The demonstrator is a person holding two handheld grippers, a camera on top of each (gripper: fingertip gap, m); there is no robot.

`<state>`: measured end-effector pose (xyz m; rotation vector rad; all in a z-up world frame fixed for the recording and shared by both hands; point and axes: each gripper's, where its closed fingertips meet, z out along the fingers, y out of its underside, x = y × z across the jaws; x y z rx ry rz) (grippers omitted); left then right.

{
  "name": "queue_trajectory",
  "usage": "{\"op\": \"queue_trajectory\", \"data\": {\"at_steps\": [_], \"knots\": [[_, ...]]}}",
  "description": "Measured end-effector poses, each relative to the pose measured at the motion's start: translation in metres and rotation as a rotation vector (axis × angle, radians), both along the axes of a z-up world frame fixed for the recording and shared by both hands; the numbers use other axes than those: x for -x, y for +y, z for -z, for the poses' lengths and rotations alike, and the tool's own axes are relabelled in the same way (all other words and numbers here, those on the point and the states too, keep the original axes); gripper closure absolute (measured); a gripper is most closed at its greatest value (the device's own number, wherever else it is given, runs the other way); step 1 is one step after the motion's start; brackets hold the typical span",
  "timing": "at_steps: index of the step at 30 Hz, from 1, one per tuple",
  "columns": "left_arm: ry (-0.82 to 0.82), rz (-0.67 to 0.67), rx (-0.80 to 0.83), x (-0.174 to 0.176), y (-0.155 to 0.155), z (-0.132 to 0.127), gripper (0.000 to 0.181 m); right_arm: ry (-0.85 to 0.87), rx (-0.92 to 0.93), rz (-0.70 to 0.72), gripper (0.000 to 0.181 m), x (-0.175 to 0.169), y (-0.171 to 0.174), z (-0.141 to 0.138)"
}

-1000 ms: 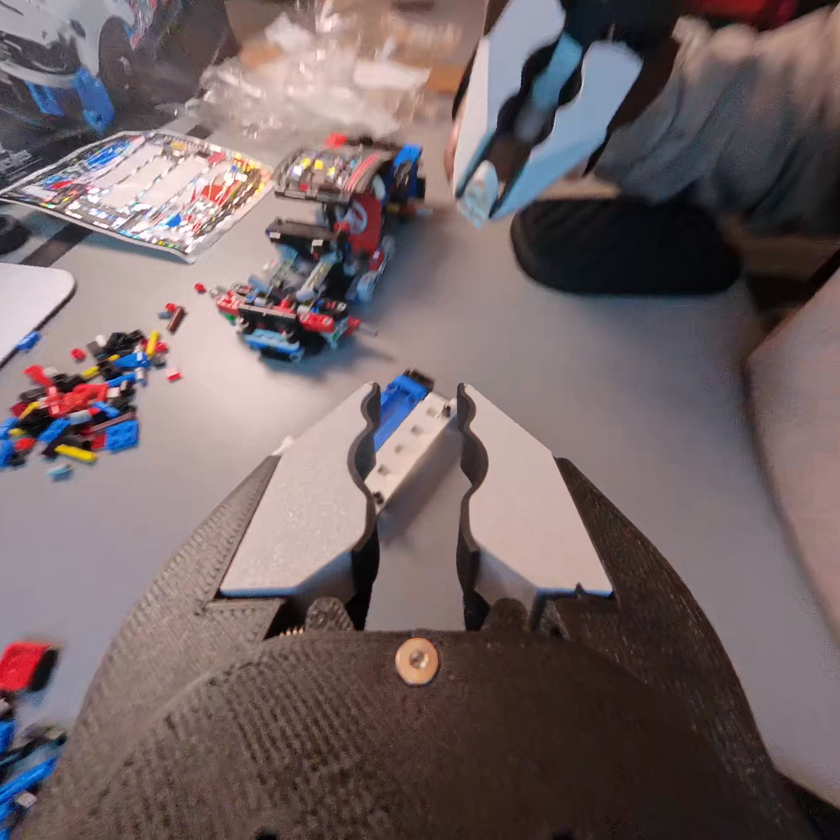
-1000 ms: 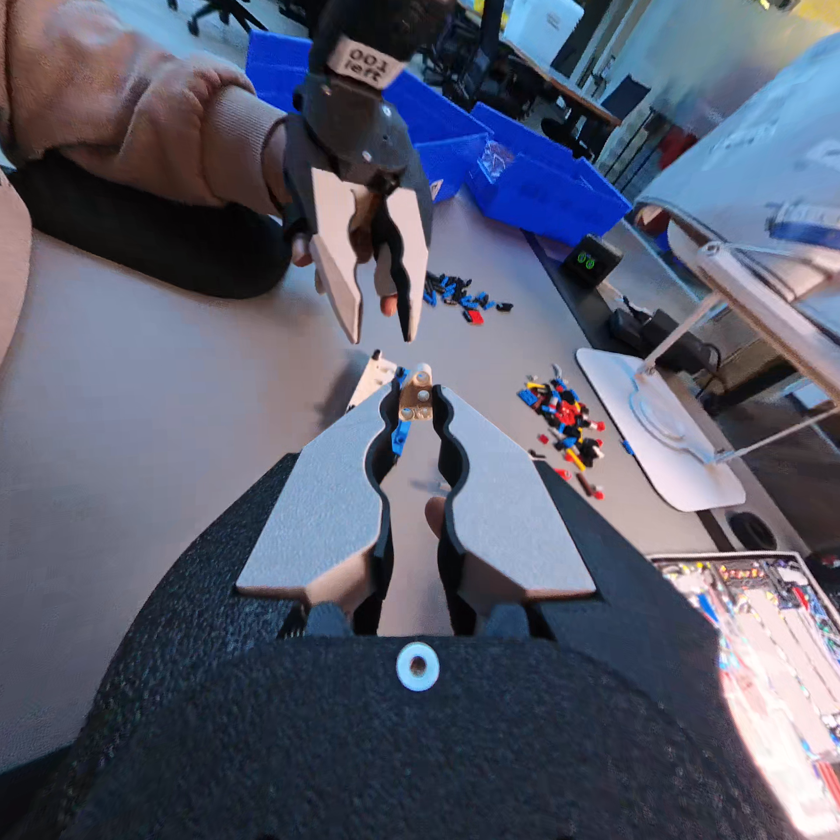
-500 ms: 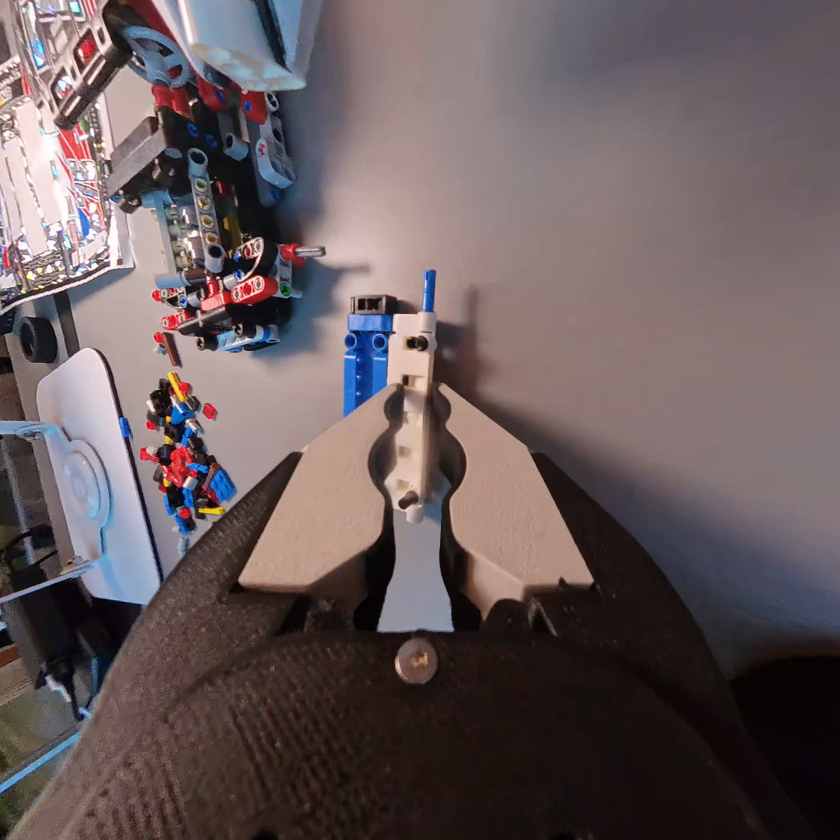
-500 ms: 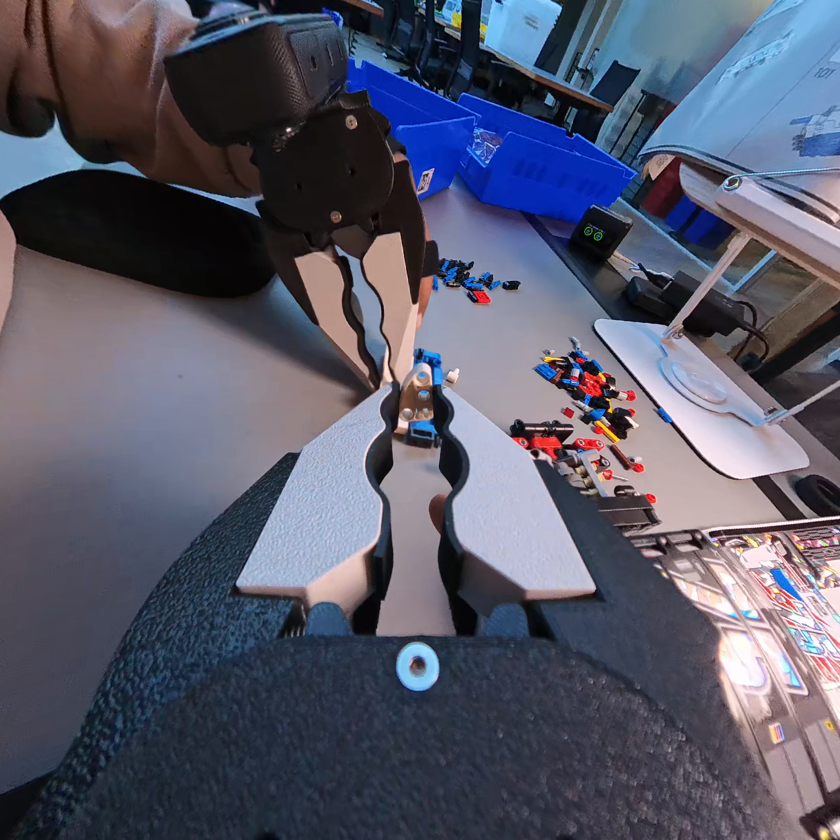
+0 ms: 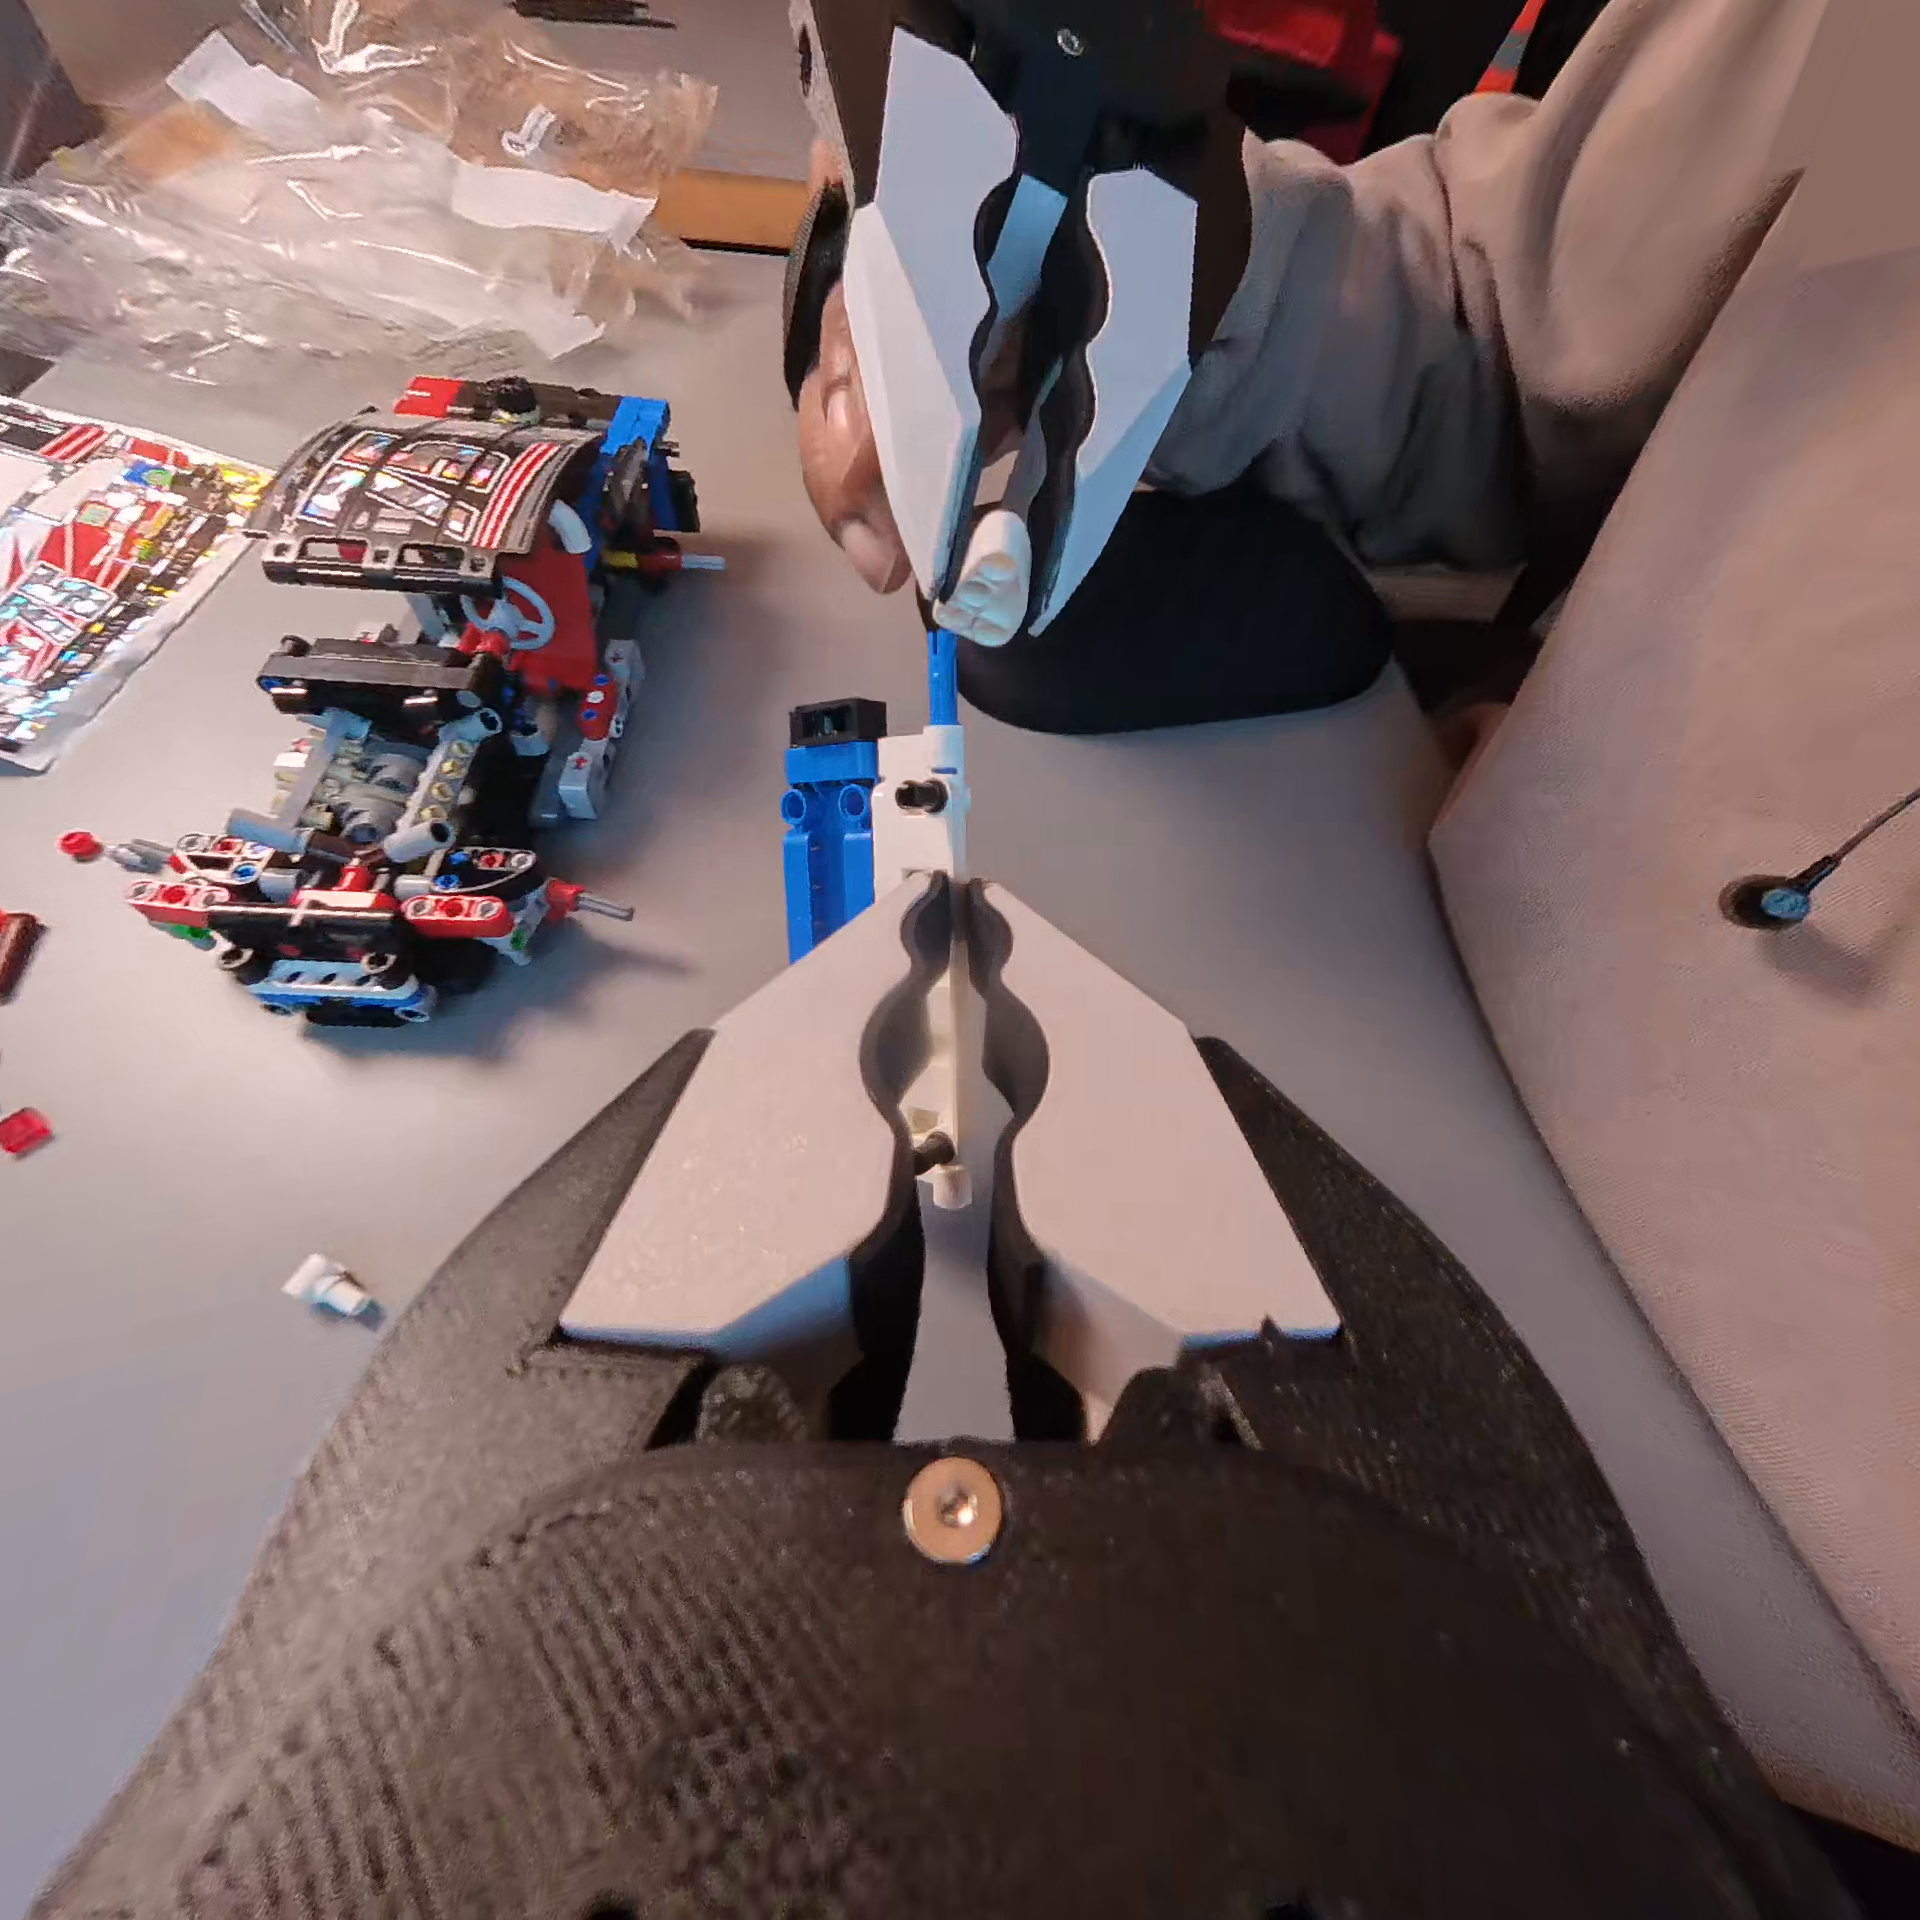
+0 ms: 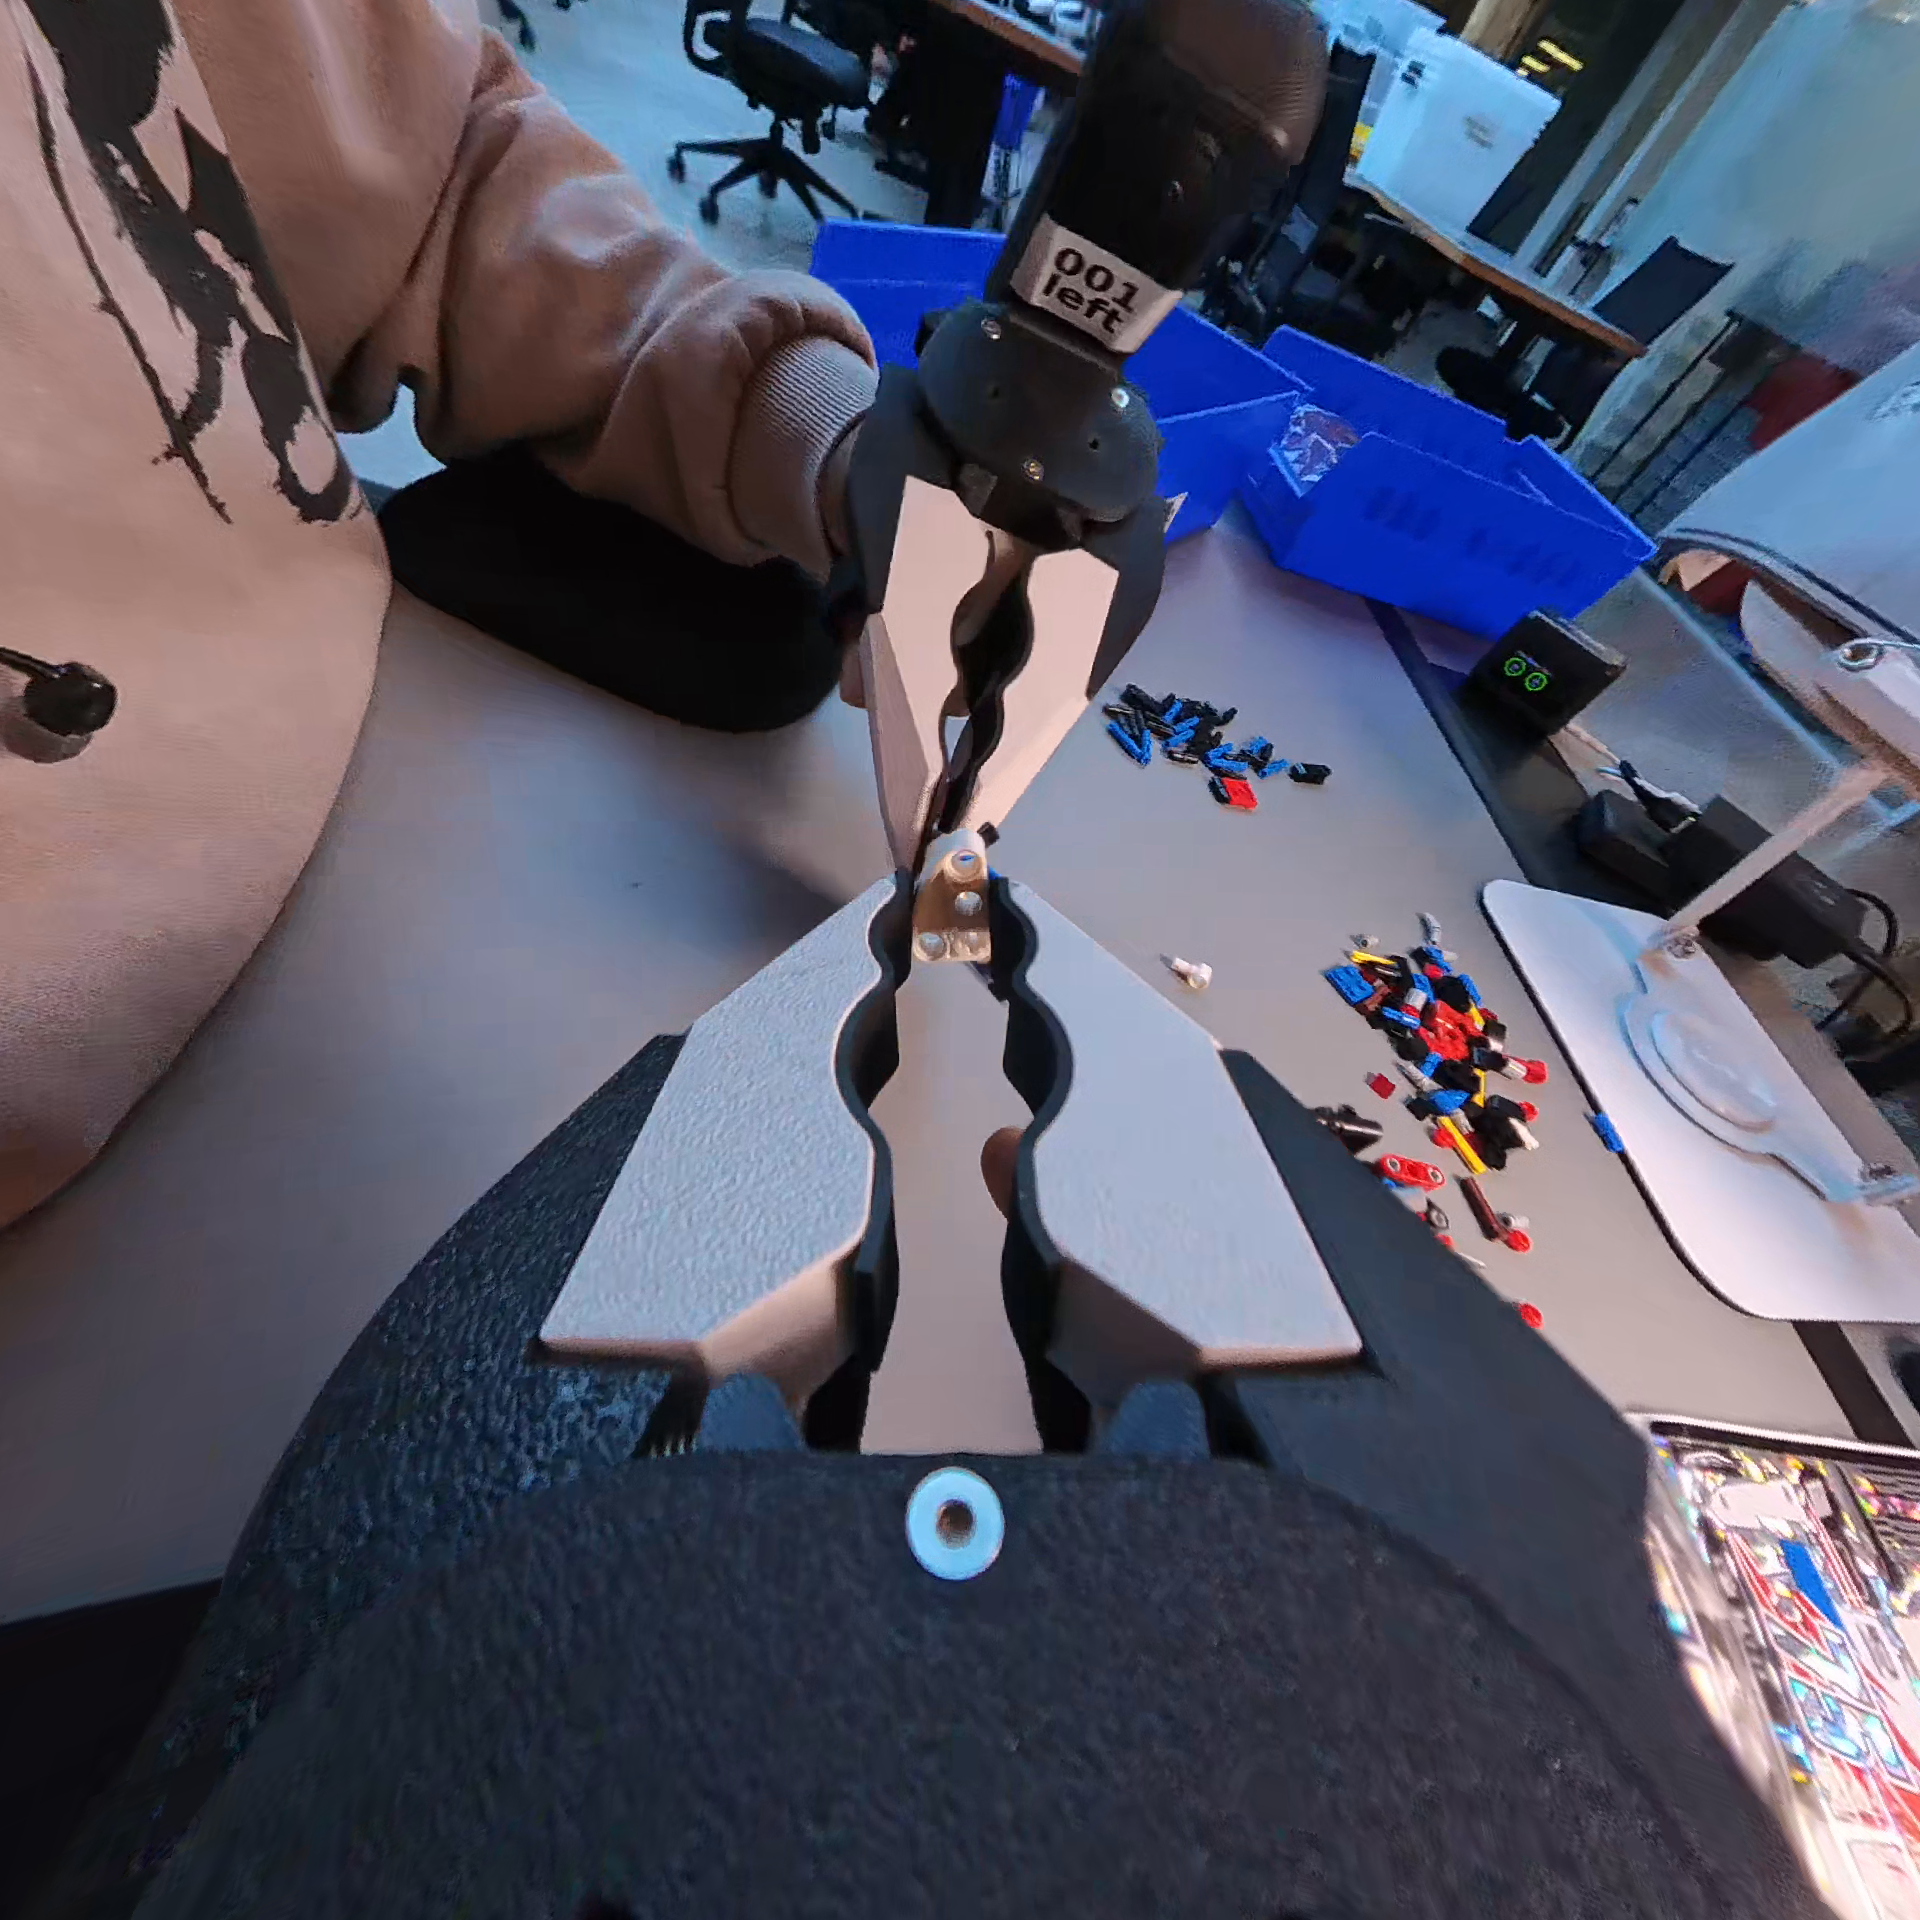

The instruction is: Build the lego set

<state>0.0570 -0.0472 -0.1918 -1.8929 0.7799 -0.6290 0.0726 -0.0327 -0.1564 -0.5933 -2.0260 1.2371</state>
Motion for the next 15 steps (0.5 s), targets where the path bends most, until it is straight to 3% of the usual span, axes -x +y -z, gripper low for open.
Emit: {"op": "queue_trajectory", "data": {"at_steps": [11, 15], "knots": [[-0.029, 0.063, 0.038, -0.017, -0.014, -0.001, 0.181, -0.219, -0.178, -0.108, 0.169, -0.009, -0.009, 0.012], [-0.122, 0.108, 0.121, -0.024, -0.021, -0.004, 0.181, -0.263, -0.234, -0.171, 0.169, -0.012, -0.018, 0.012]]}}
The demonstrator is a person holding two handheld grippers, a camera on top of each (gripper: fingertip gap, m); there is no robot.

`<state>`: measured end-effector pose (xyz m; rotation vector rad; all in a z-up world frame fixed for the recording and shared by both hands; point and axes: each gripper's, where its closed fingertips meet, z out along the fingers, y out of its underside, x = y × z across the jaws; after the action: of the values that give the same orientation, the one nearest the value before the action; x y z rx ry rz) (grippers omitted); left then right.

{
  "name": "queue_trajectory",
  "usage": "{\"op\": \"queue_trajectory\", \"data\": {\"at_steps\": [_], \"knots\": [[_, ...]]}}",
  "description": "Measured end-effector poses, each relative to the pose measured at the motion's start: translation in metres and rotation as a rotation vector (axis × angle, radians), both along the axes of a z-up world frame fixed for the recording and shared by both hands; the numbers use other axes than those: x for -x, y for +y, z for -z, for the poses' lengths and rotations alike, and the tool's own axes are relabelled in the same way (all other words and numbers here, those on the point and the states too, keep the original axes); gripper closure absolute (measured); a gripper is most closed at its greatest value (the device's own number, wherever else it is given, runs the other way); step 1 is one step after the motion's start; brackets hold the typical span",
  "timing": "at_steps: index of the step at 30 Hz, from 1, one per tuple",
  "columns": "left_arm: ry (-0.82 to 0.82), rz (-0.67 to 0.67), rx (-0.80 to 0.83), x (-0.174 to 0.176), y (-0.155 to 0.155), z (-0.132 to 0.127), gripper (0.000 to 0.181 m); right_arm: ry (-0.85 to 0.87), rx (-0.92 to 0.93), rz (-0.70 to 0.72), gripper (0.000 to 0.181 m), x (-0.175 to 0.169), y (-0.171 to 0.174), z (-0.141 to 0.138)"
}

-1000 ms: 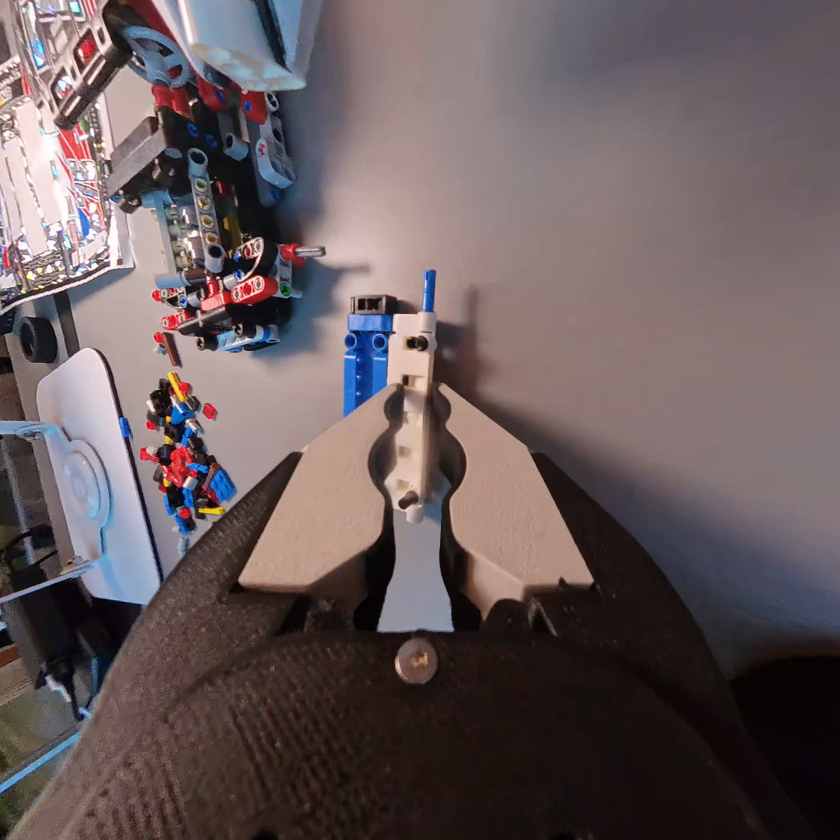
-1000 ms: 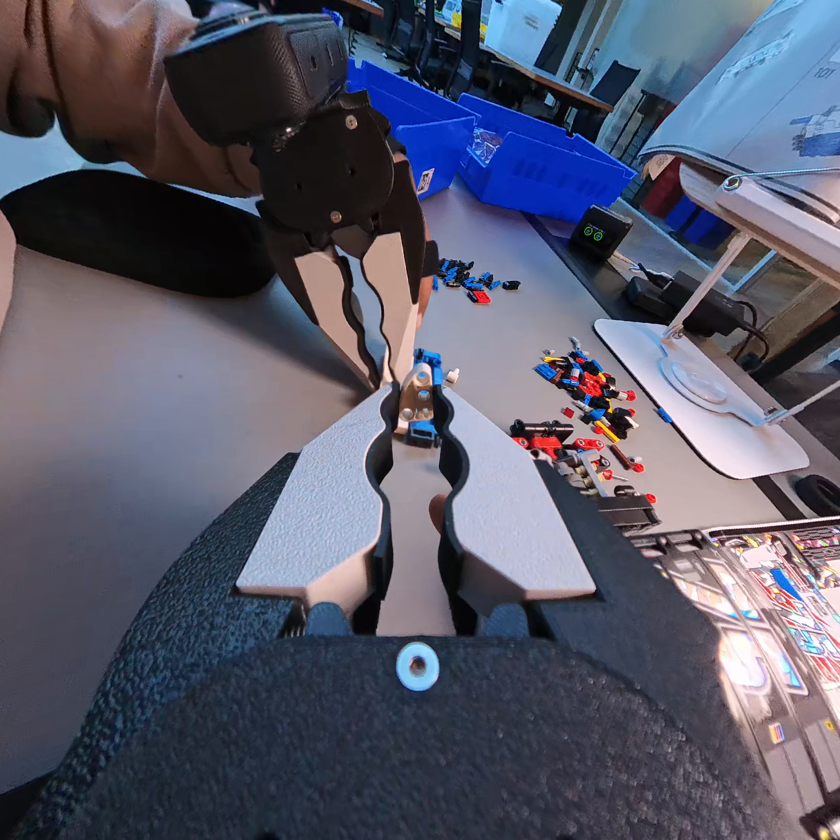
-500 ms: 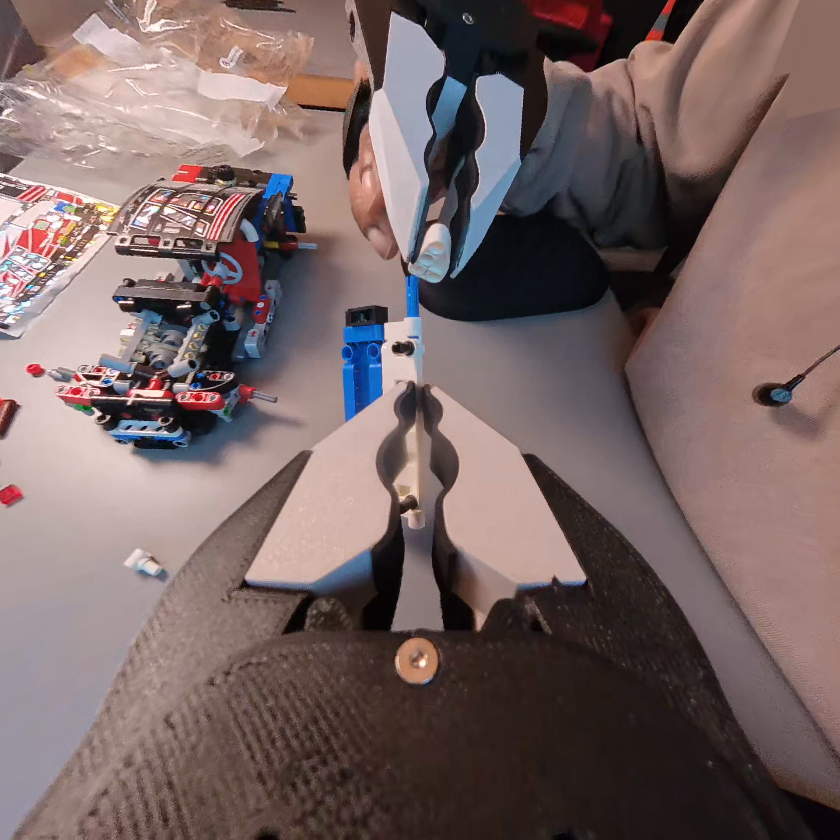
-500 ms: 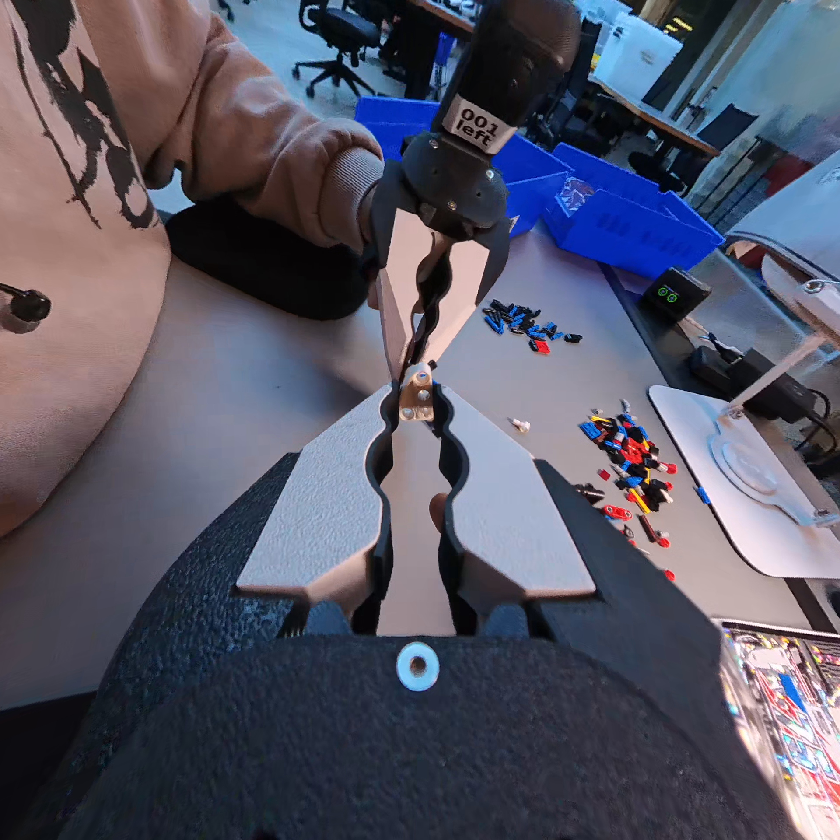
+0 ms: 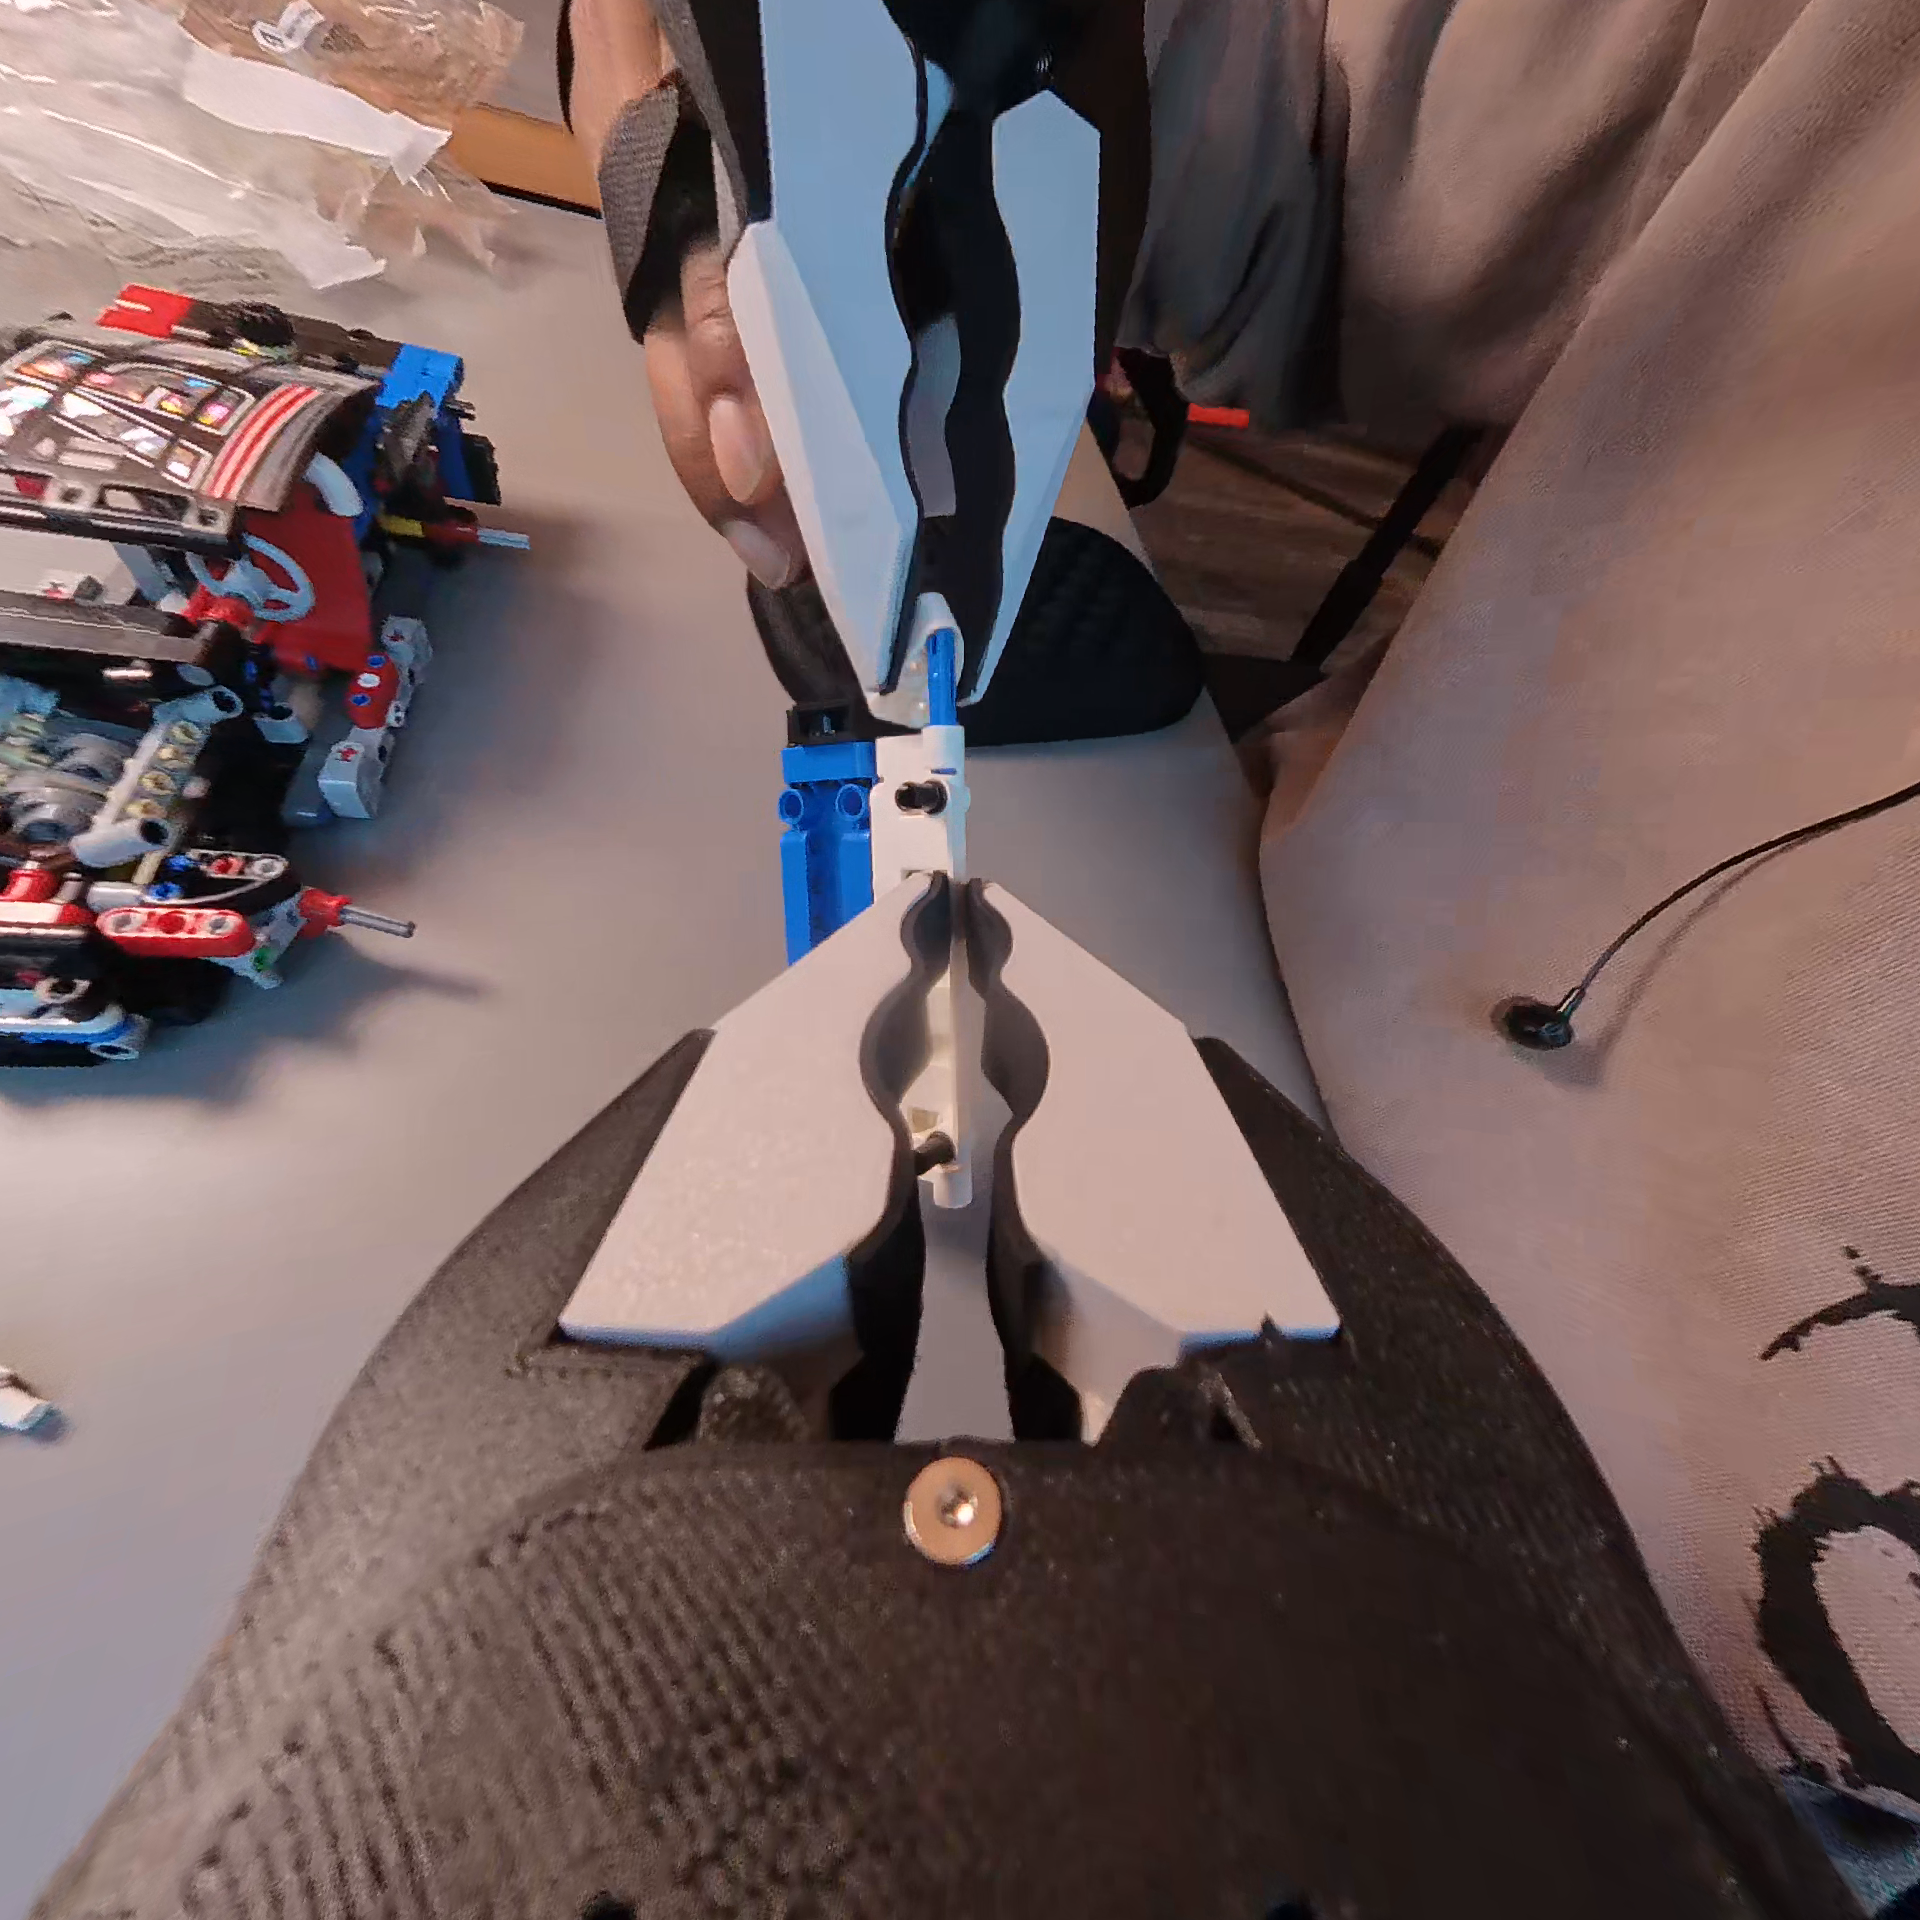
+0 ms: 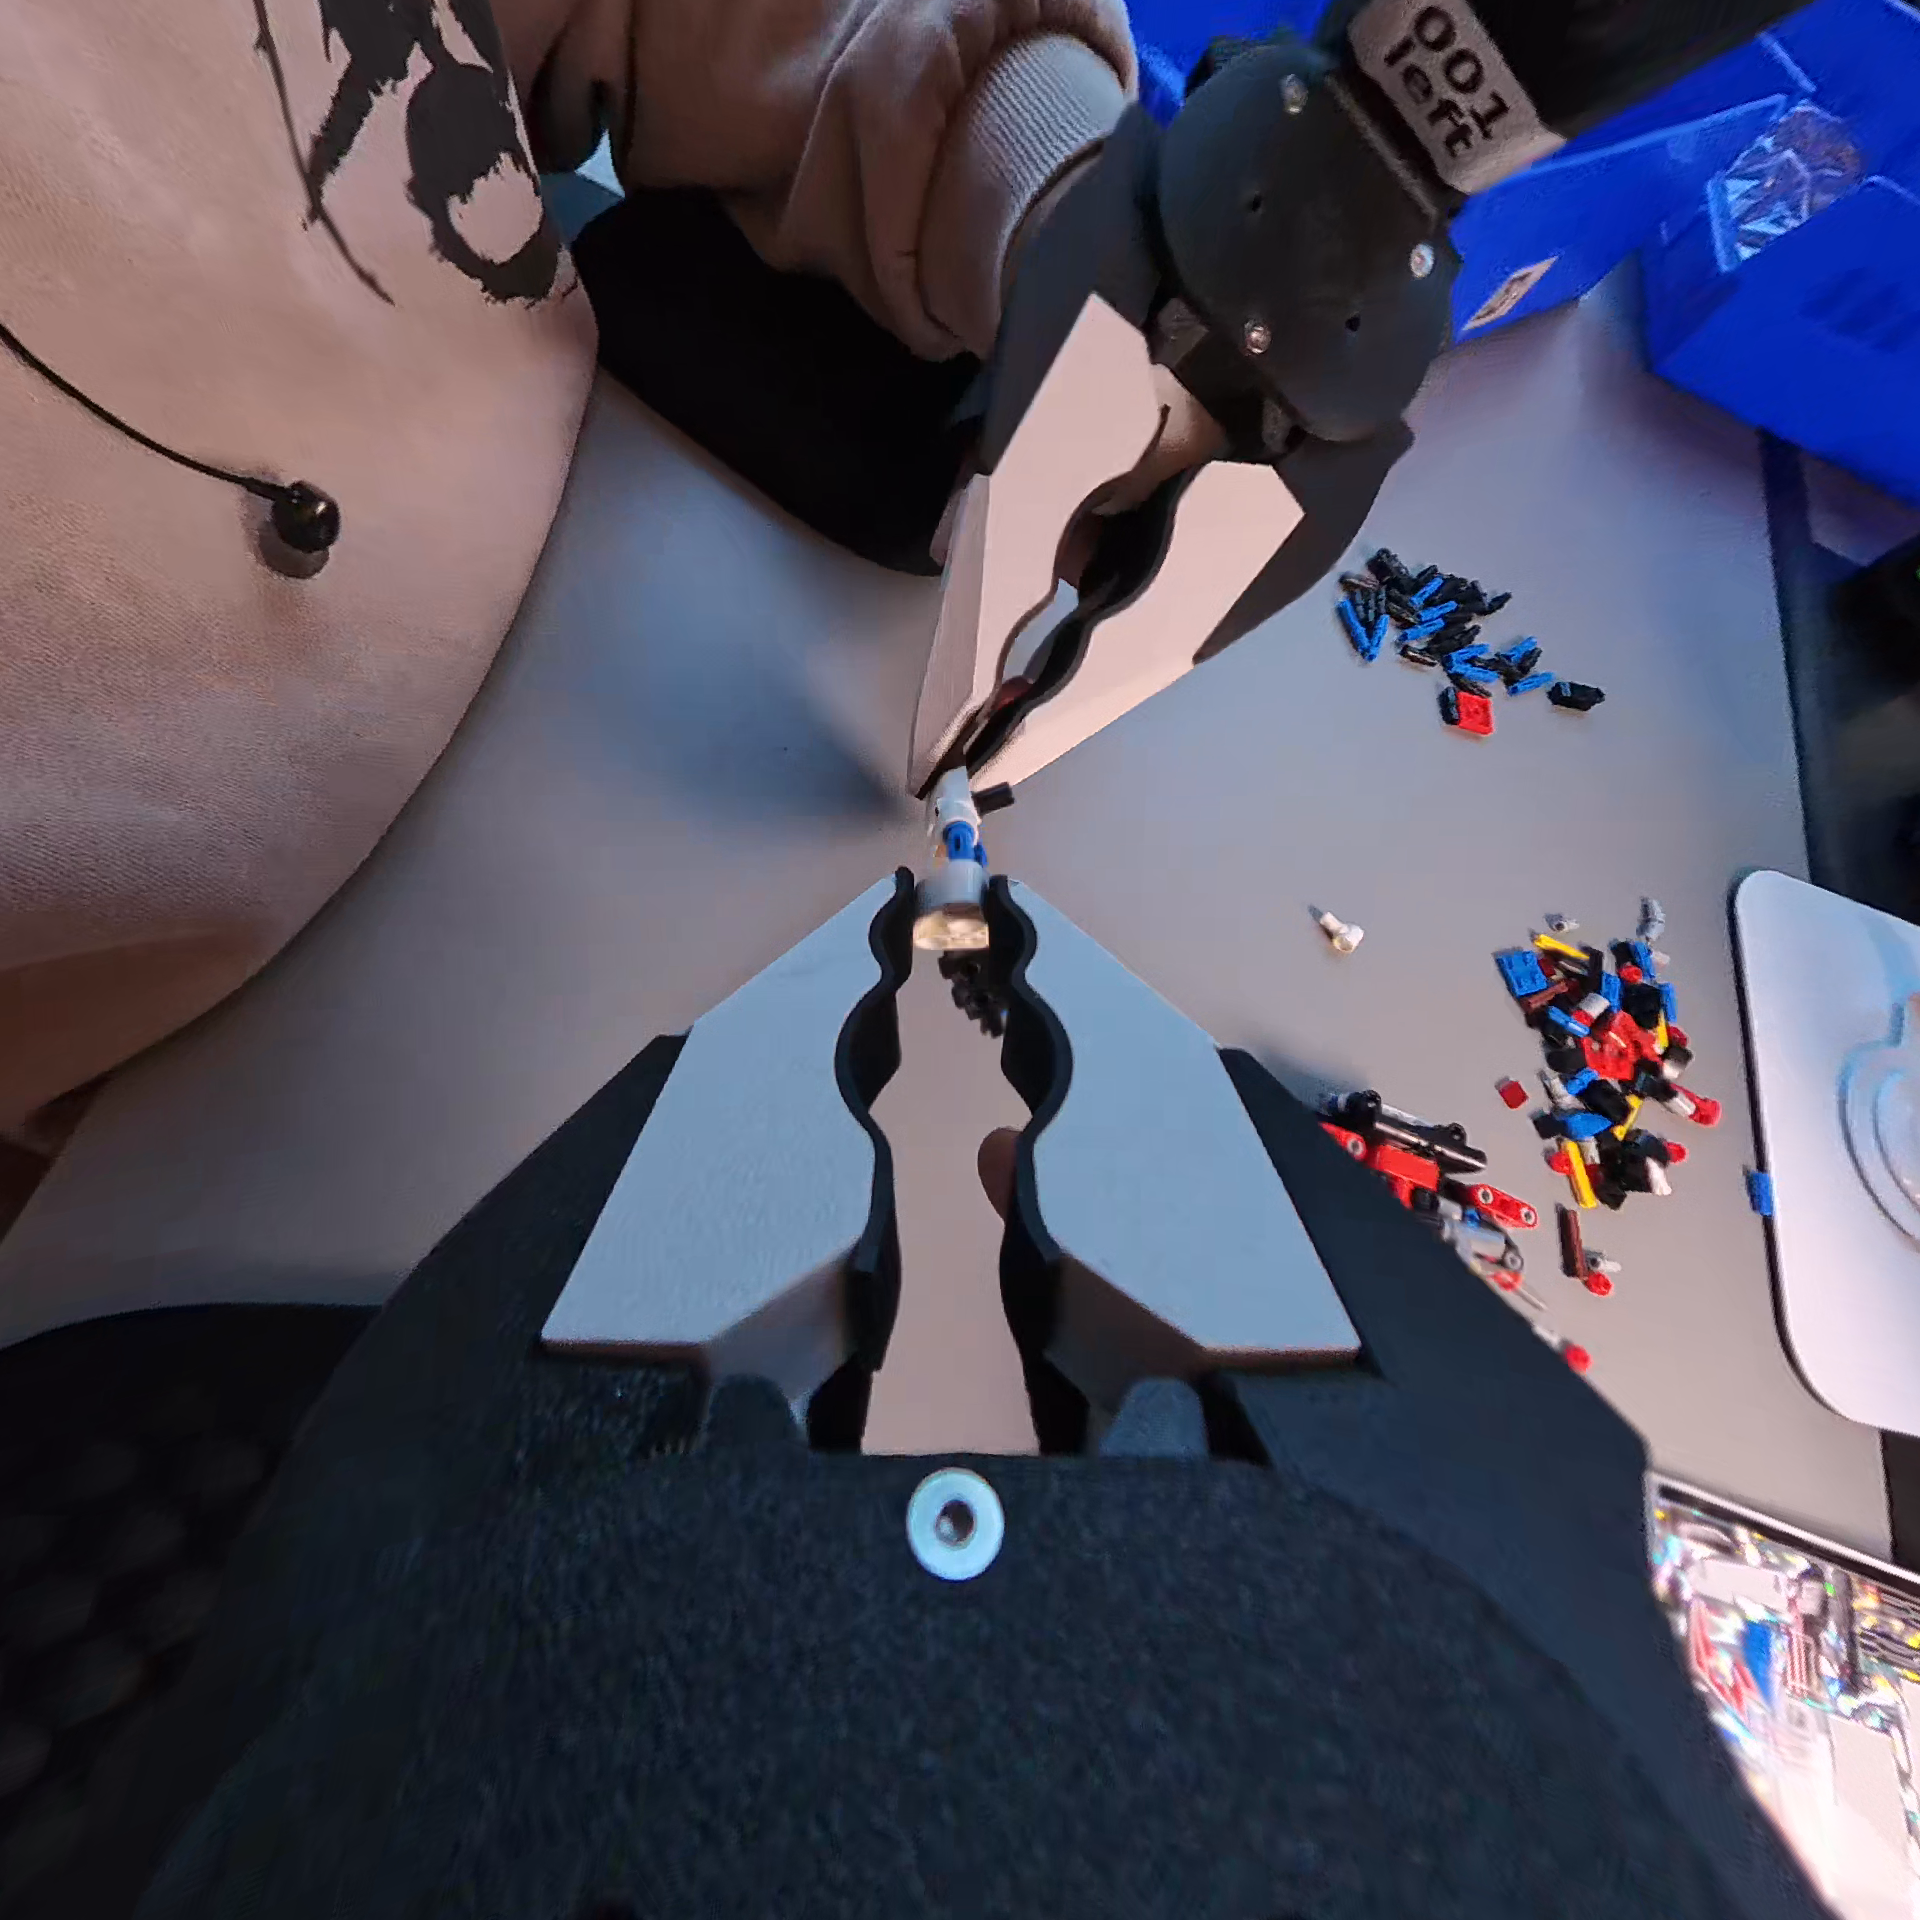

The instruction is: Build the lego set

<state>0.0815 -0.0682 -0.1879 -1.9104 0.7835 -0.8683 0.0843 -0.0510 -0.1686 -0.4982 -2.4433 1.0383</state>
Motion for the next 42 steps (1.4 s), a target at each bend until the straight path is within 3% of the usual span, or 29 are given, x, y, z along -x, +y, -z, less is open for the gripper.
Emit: {"op": "queue_trajectory", "data": {"at_steps": [7, 19, 29, 36, 42], "knots": [[-0.083, -0.012, 0.164, -0.001, -0.002, 0.006, 0.181, -0.052, -0.249, -0.041, 0.170, 0.003, 0.001, 0.010], [0.027, -0.124, 0.286, 0.007, 0.010, 0.023, 0.181, -0.024, -0.524, 0.037, 0.169, 0.011, 0.019, 0.031], [0.173, -0.189, 0.273, 0.020, 0.015, 0.032, 0.181, -0.016, -0.111, 0.202, 0.170, 0.019, 0.024, 0.039], [0.242, -0.148, 0.312, 0.015, 0.014, 0.037, 0.181, -0.012, -0.257, 0.181, 0.169, 0.014, 0.026, 0.049], [0.407, -0.155, 0.311, 0.020, 0.016, 0.045, 0.181, -0.022, -0.302, 0.212, 0.169, 0.016, 0.029, 0.060]]}}
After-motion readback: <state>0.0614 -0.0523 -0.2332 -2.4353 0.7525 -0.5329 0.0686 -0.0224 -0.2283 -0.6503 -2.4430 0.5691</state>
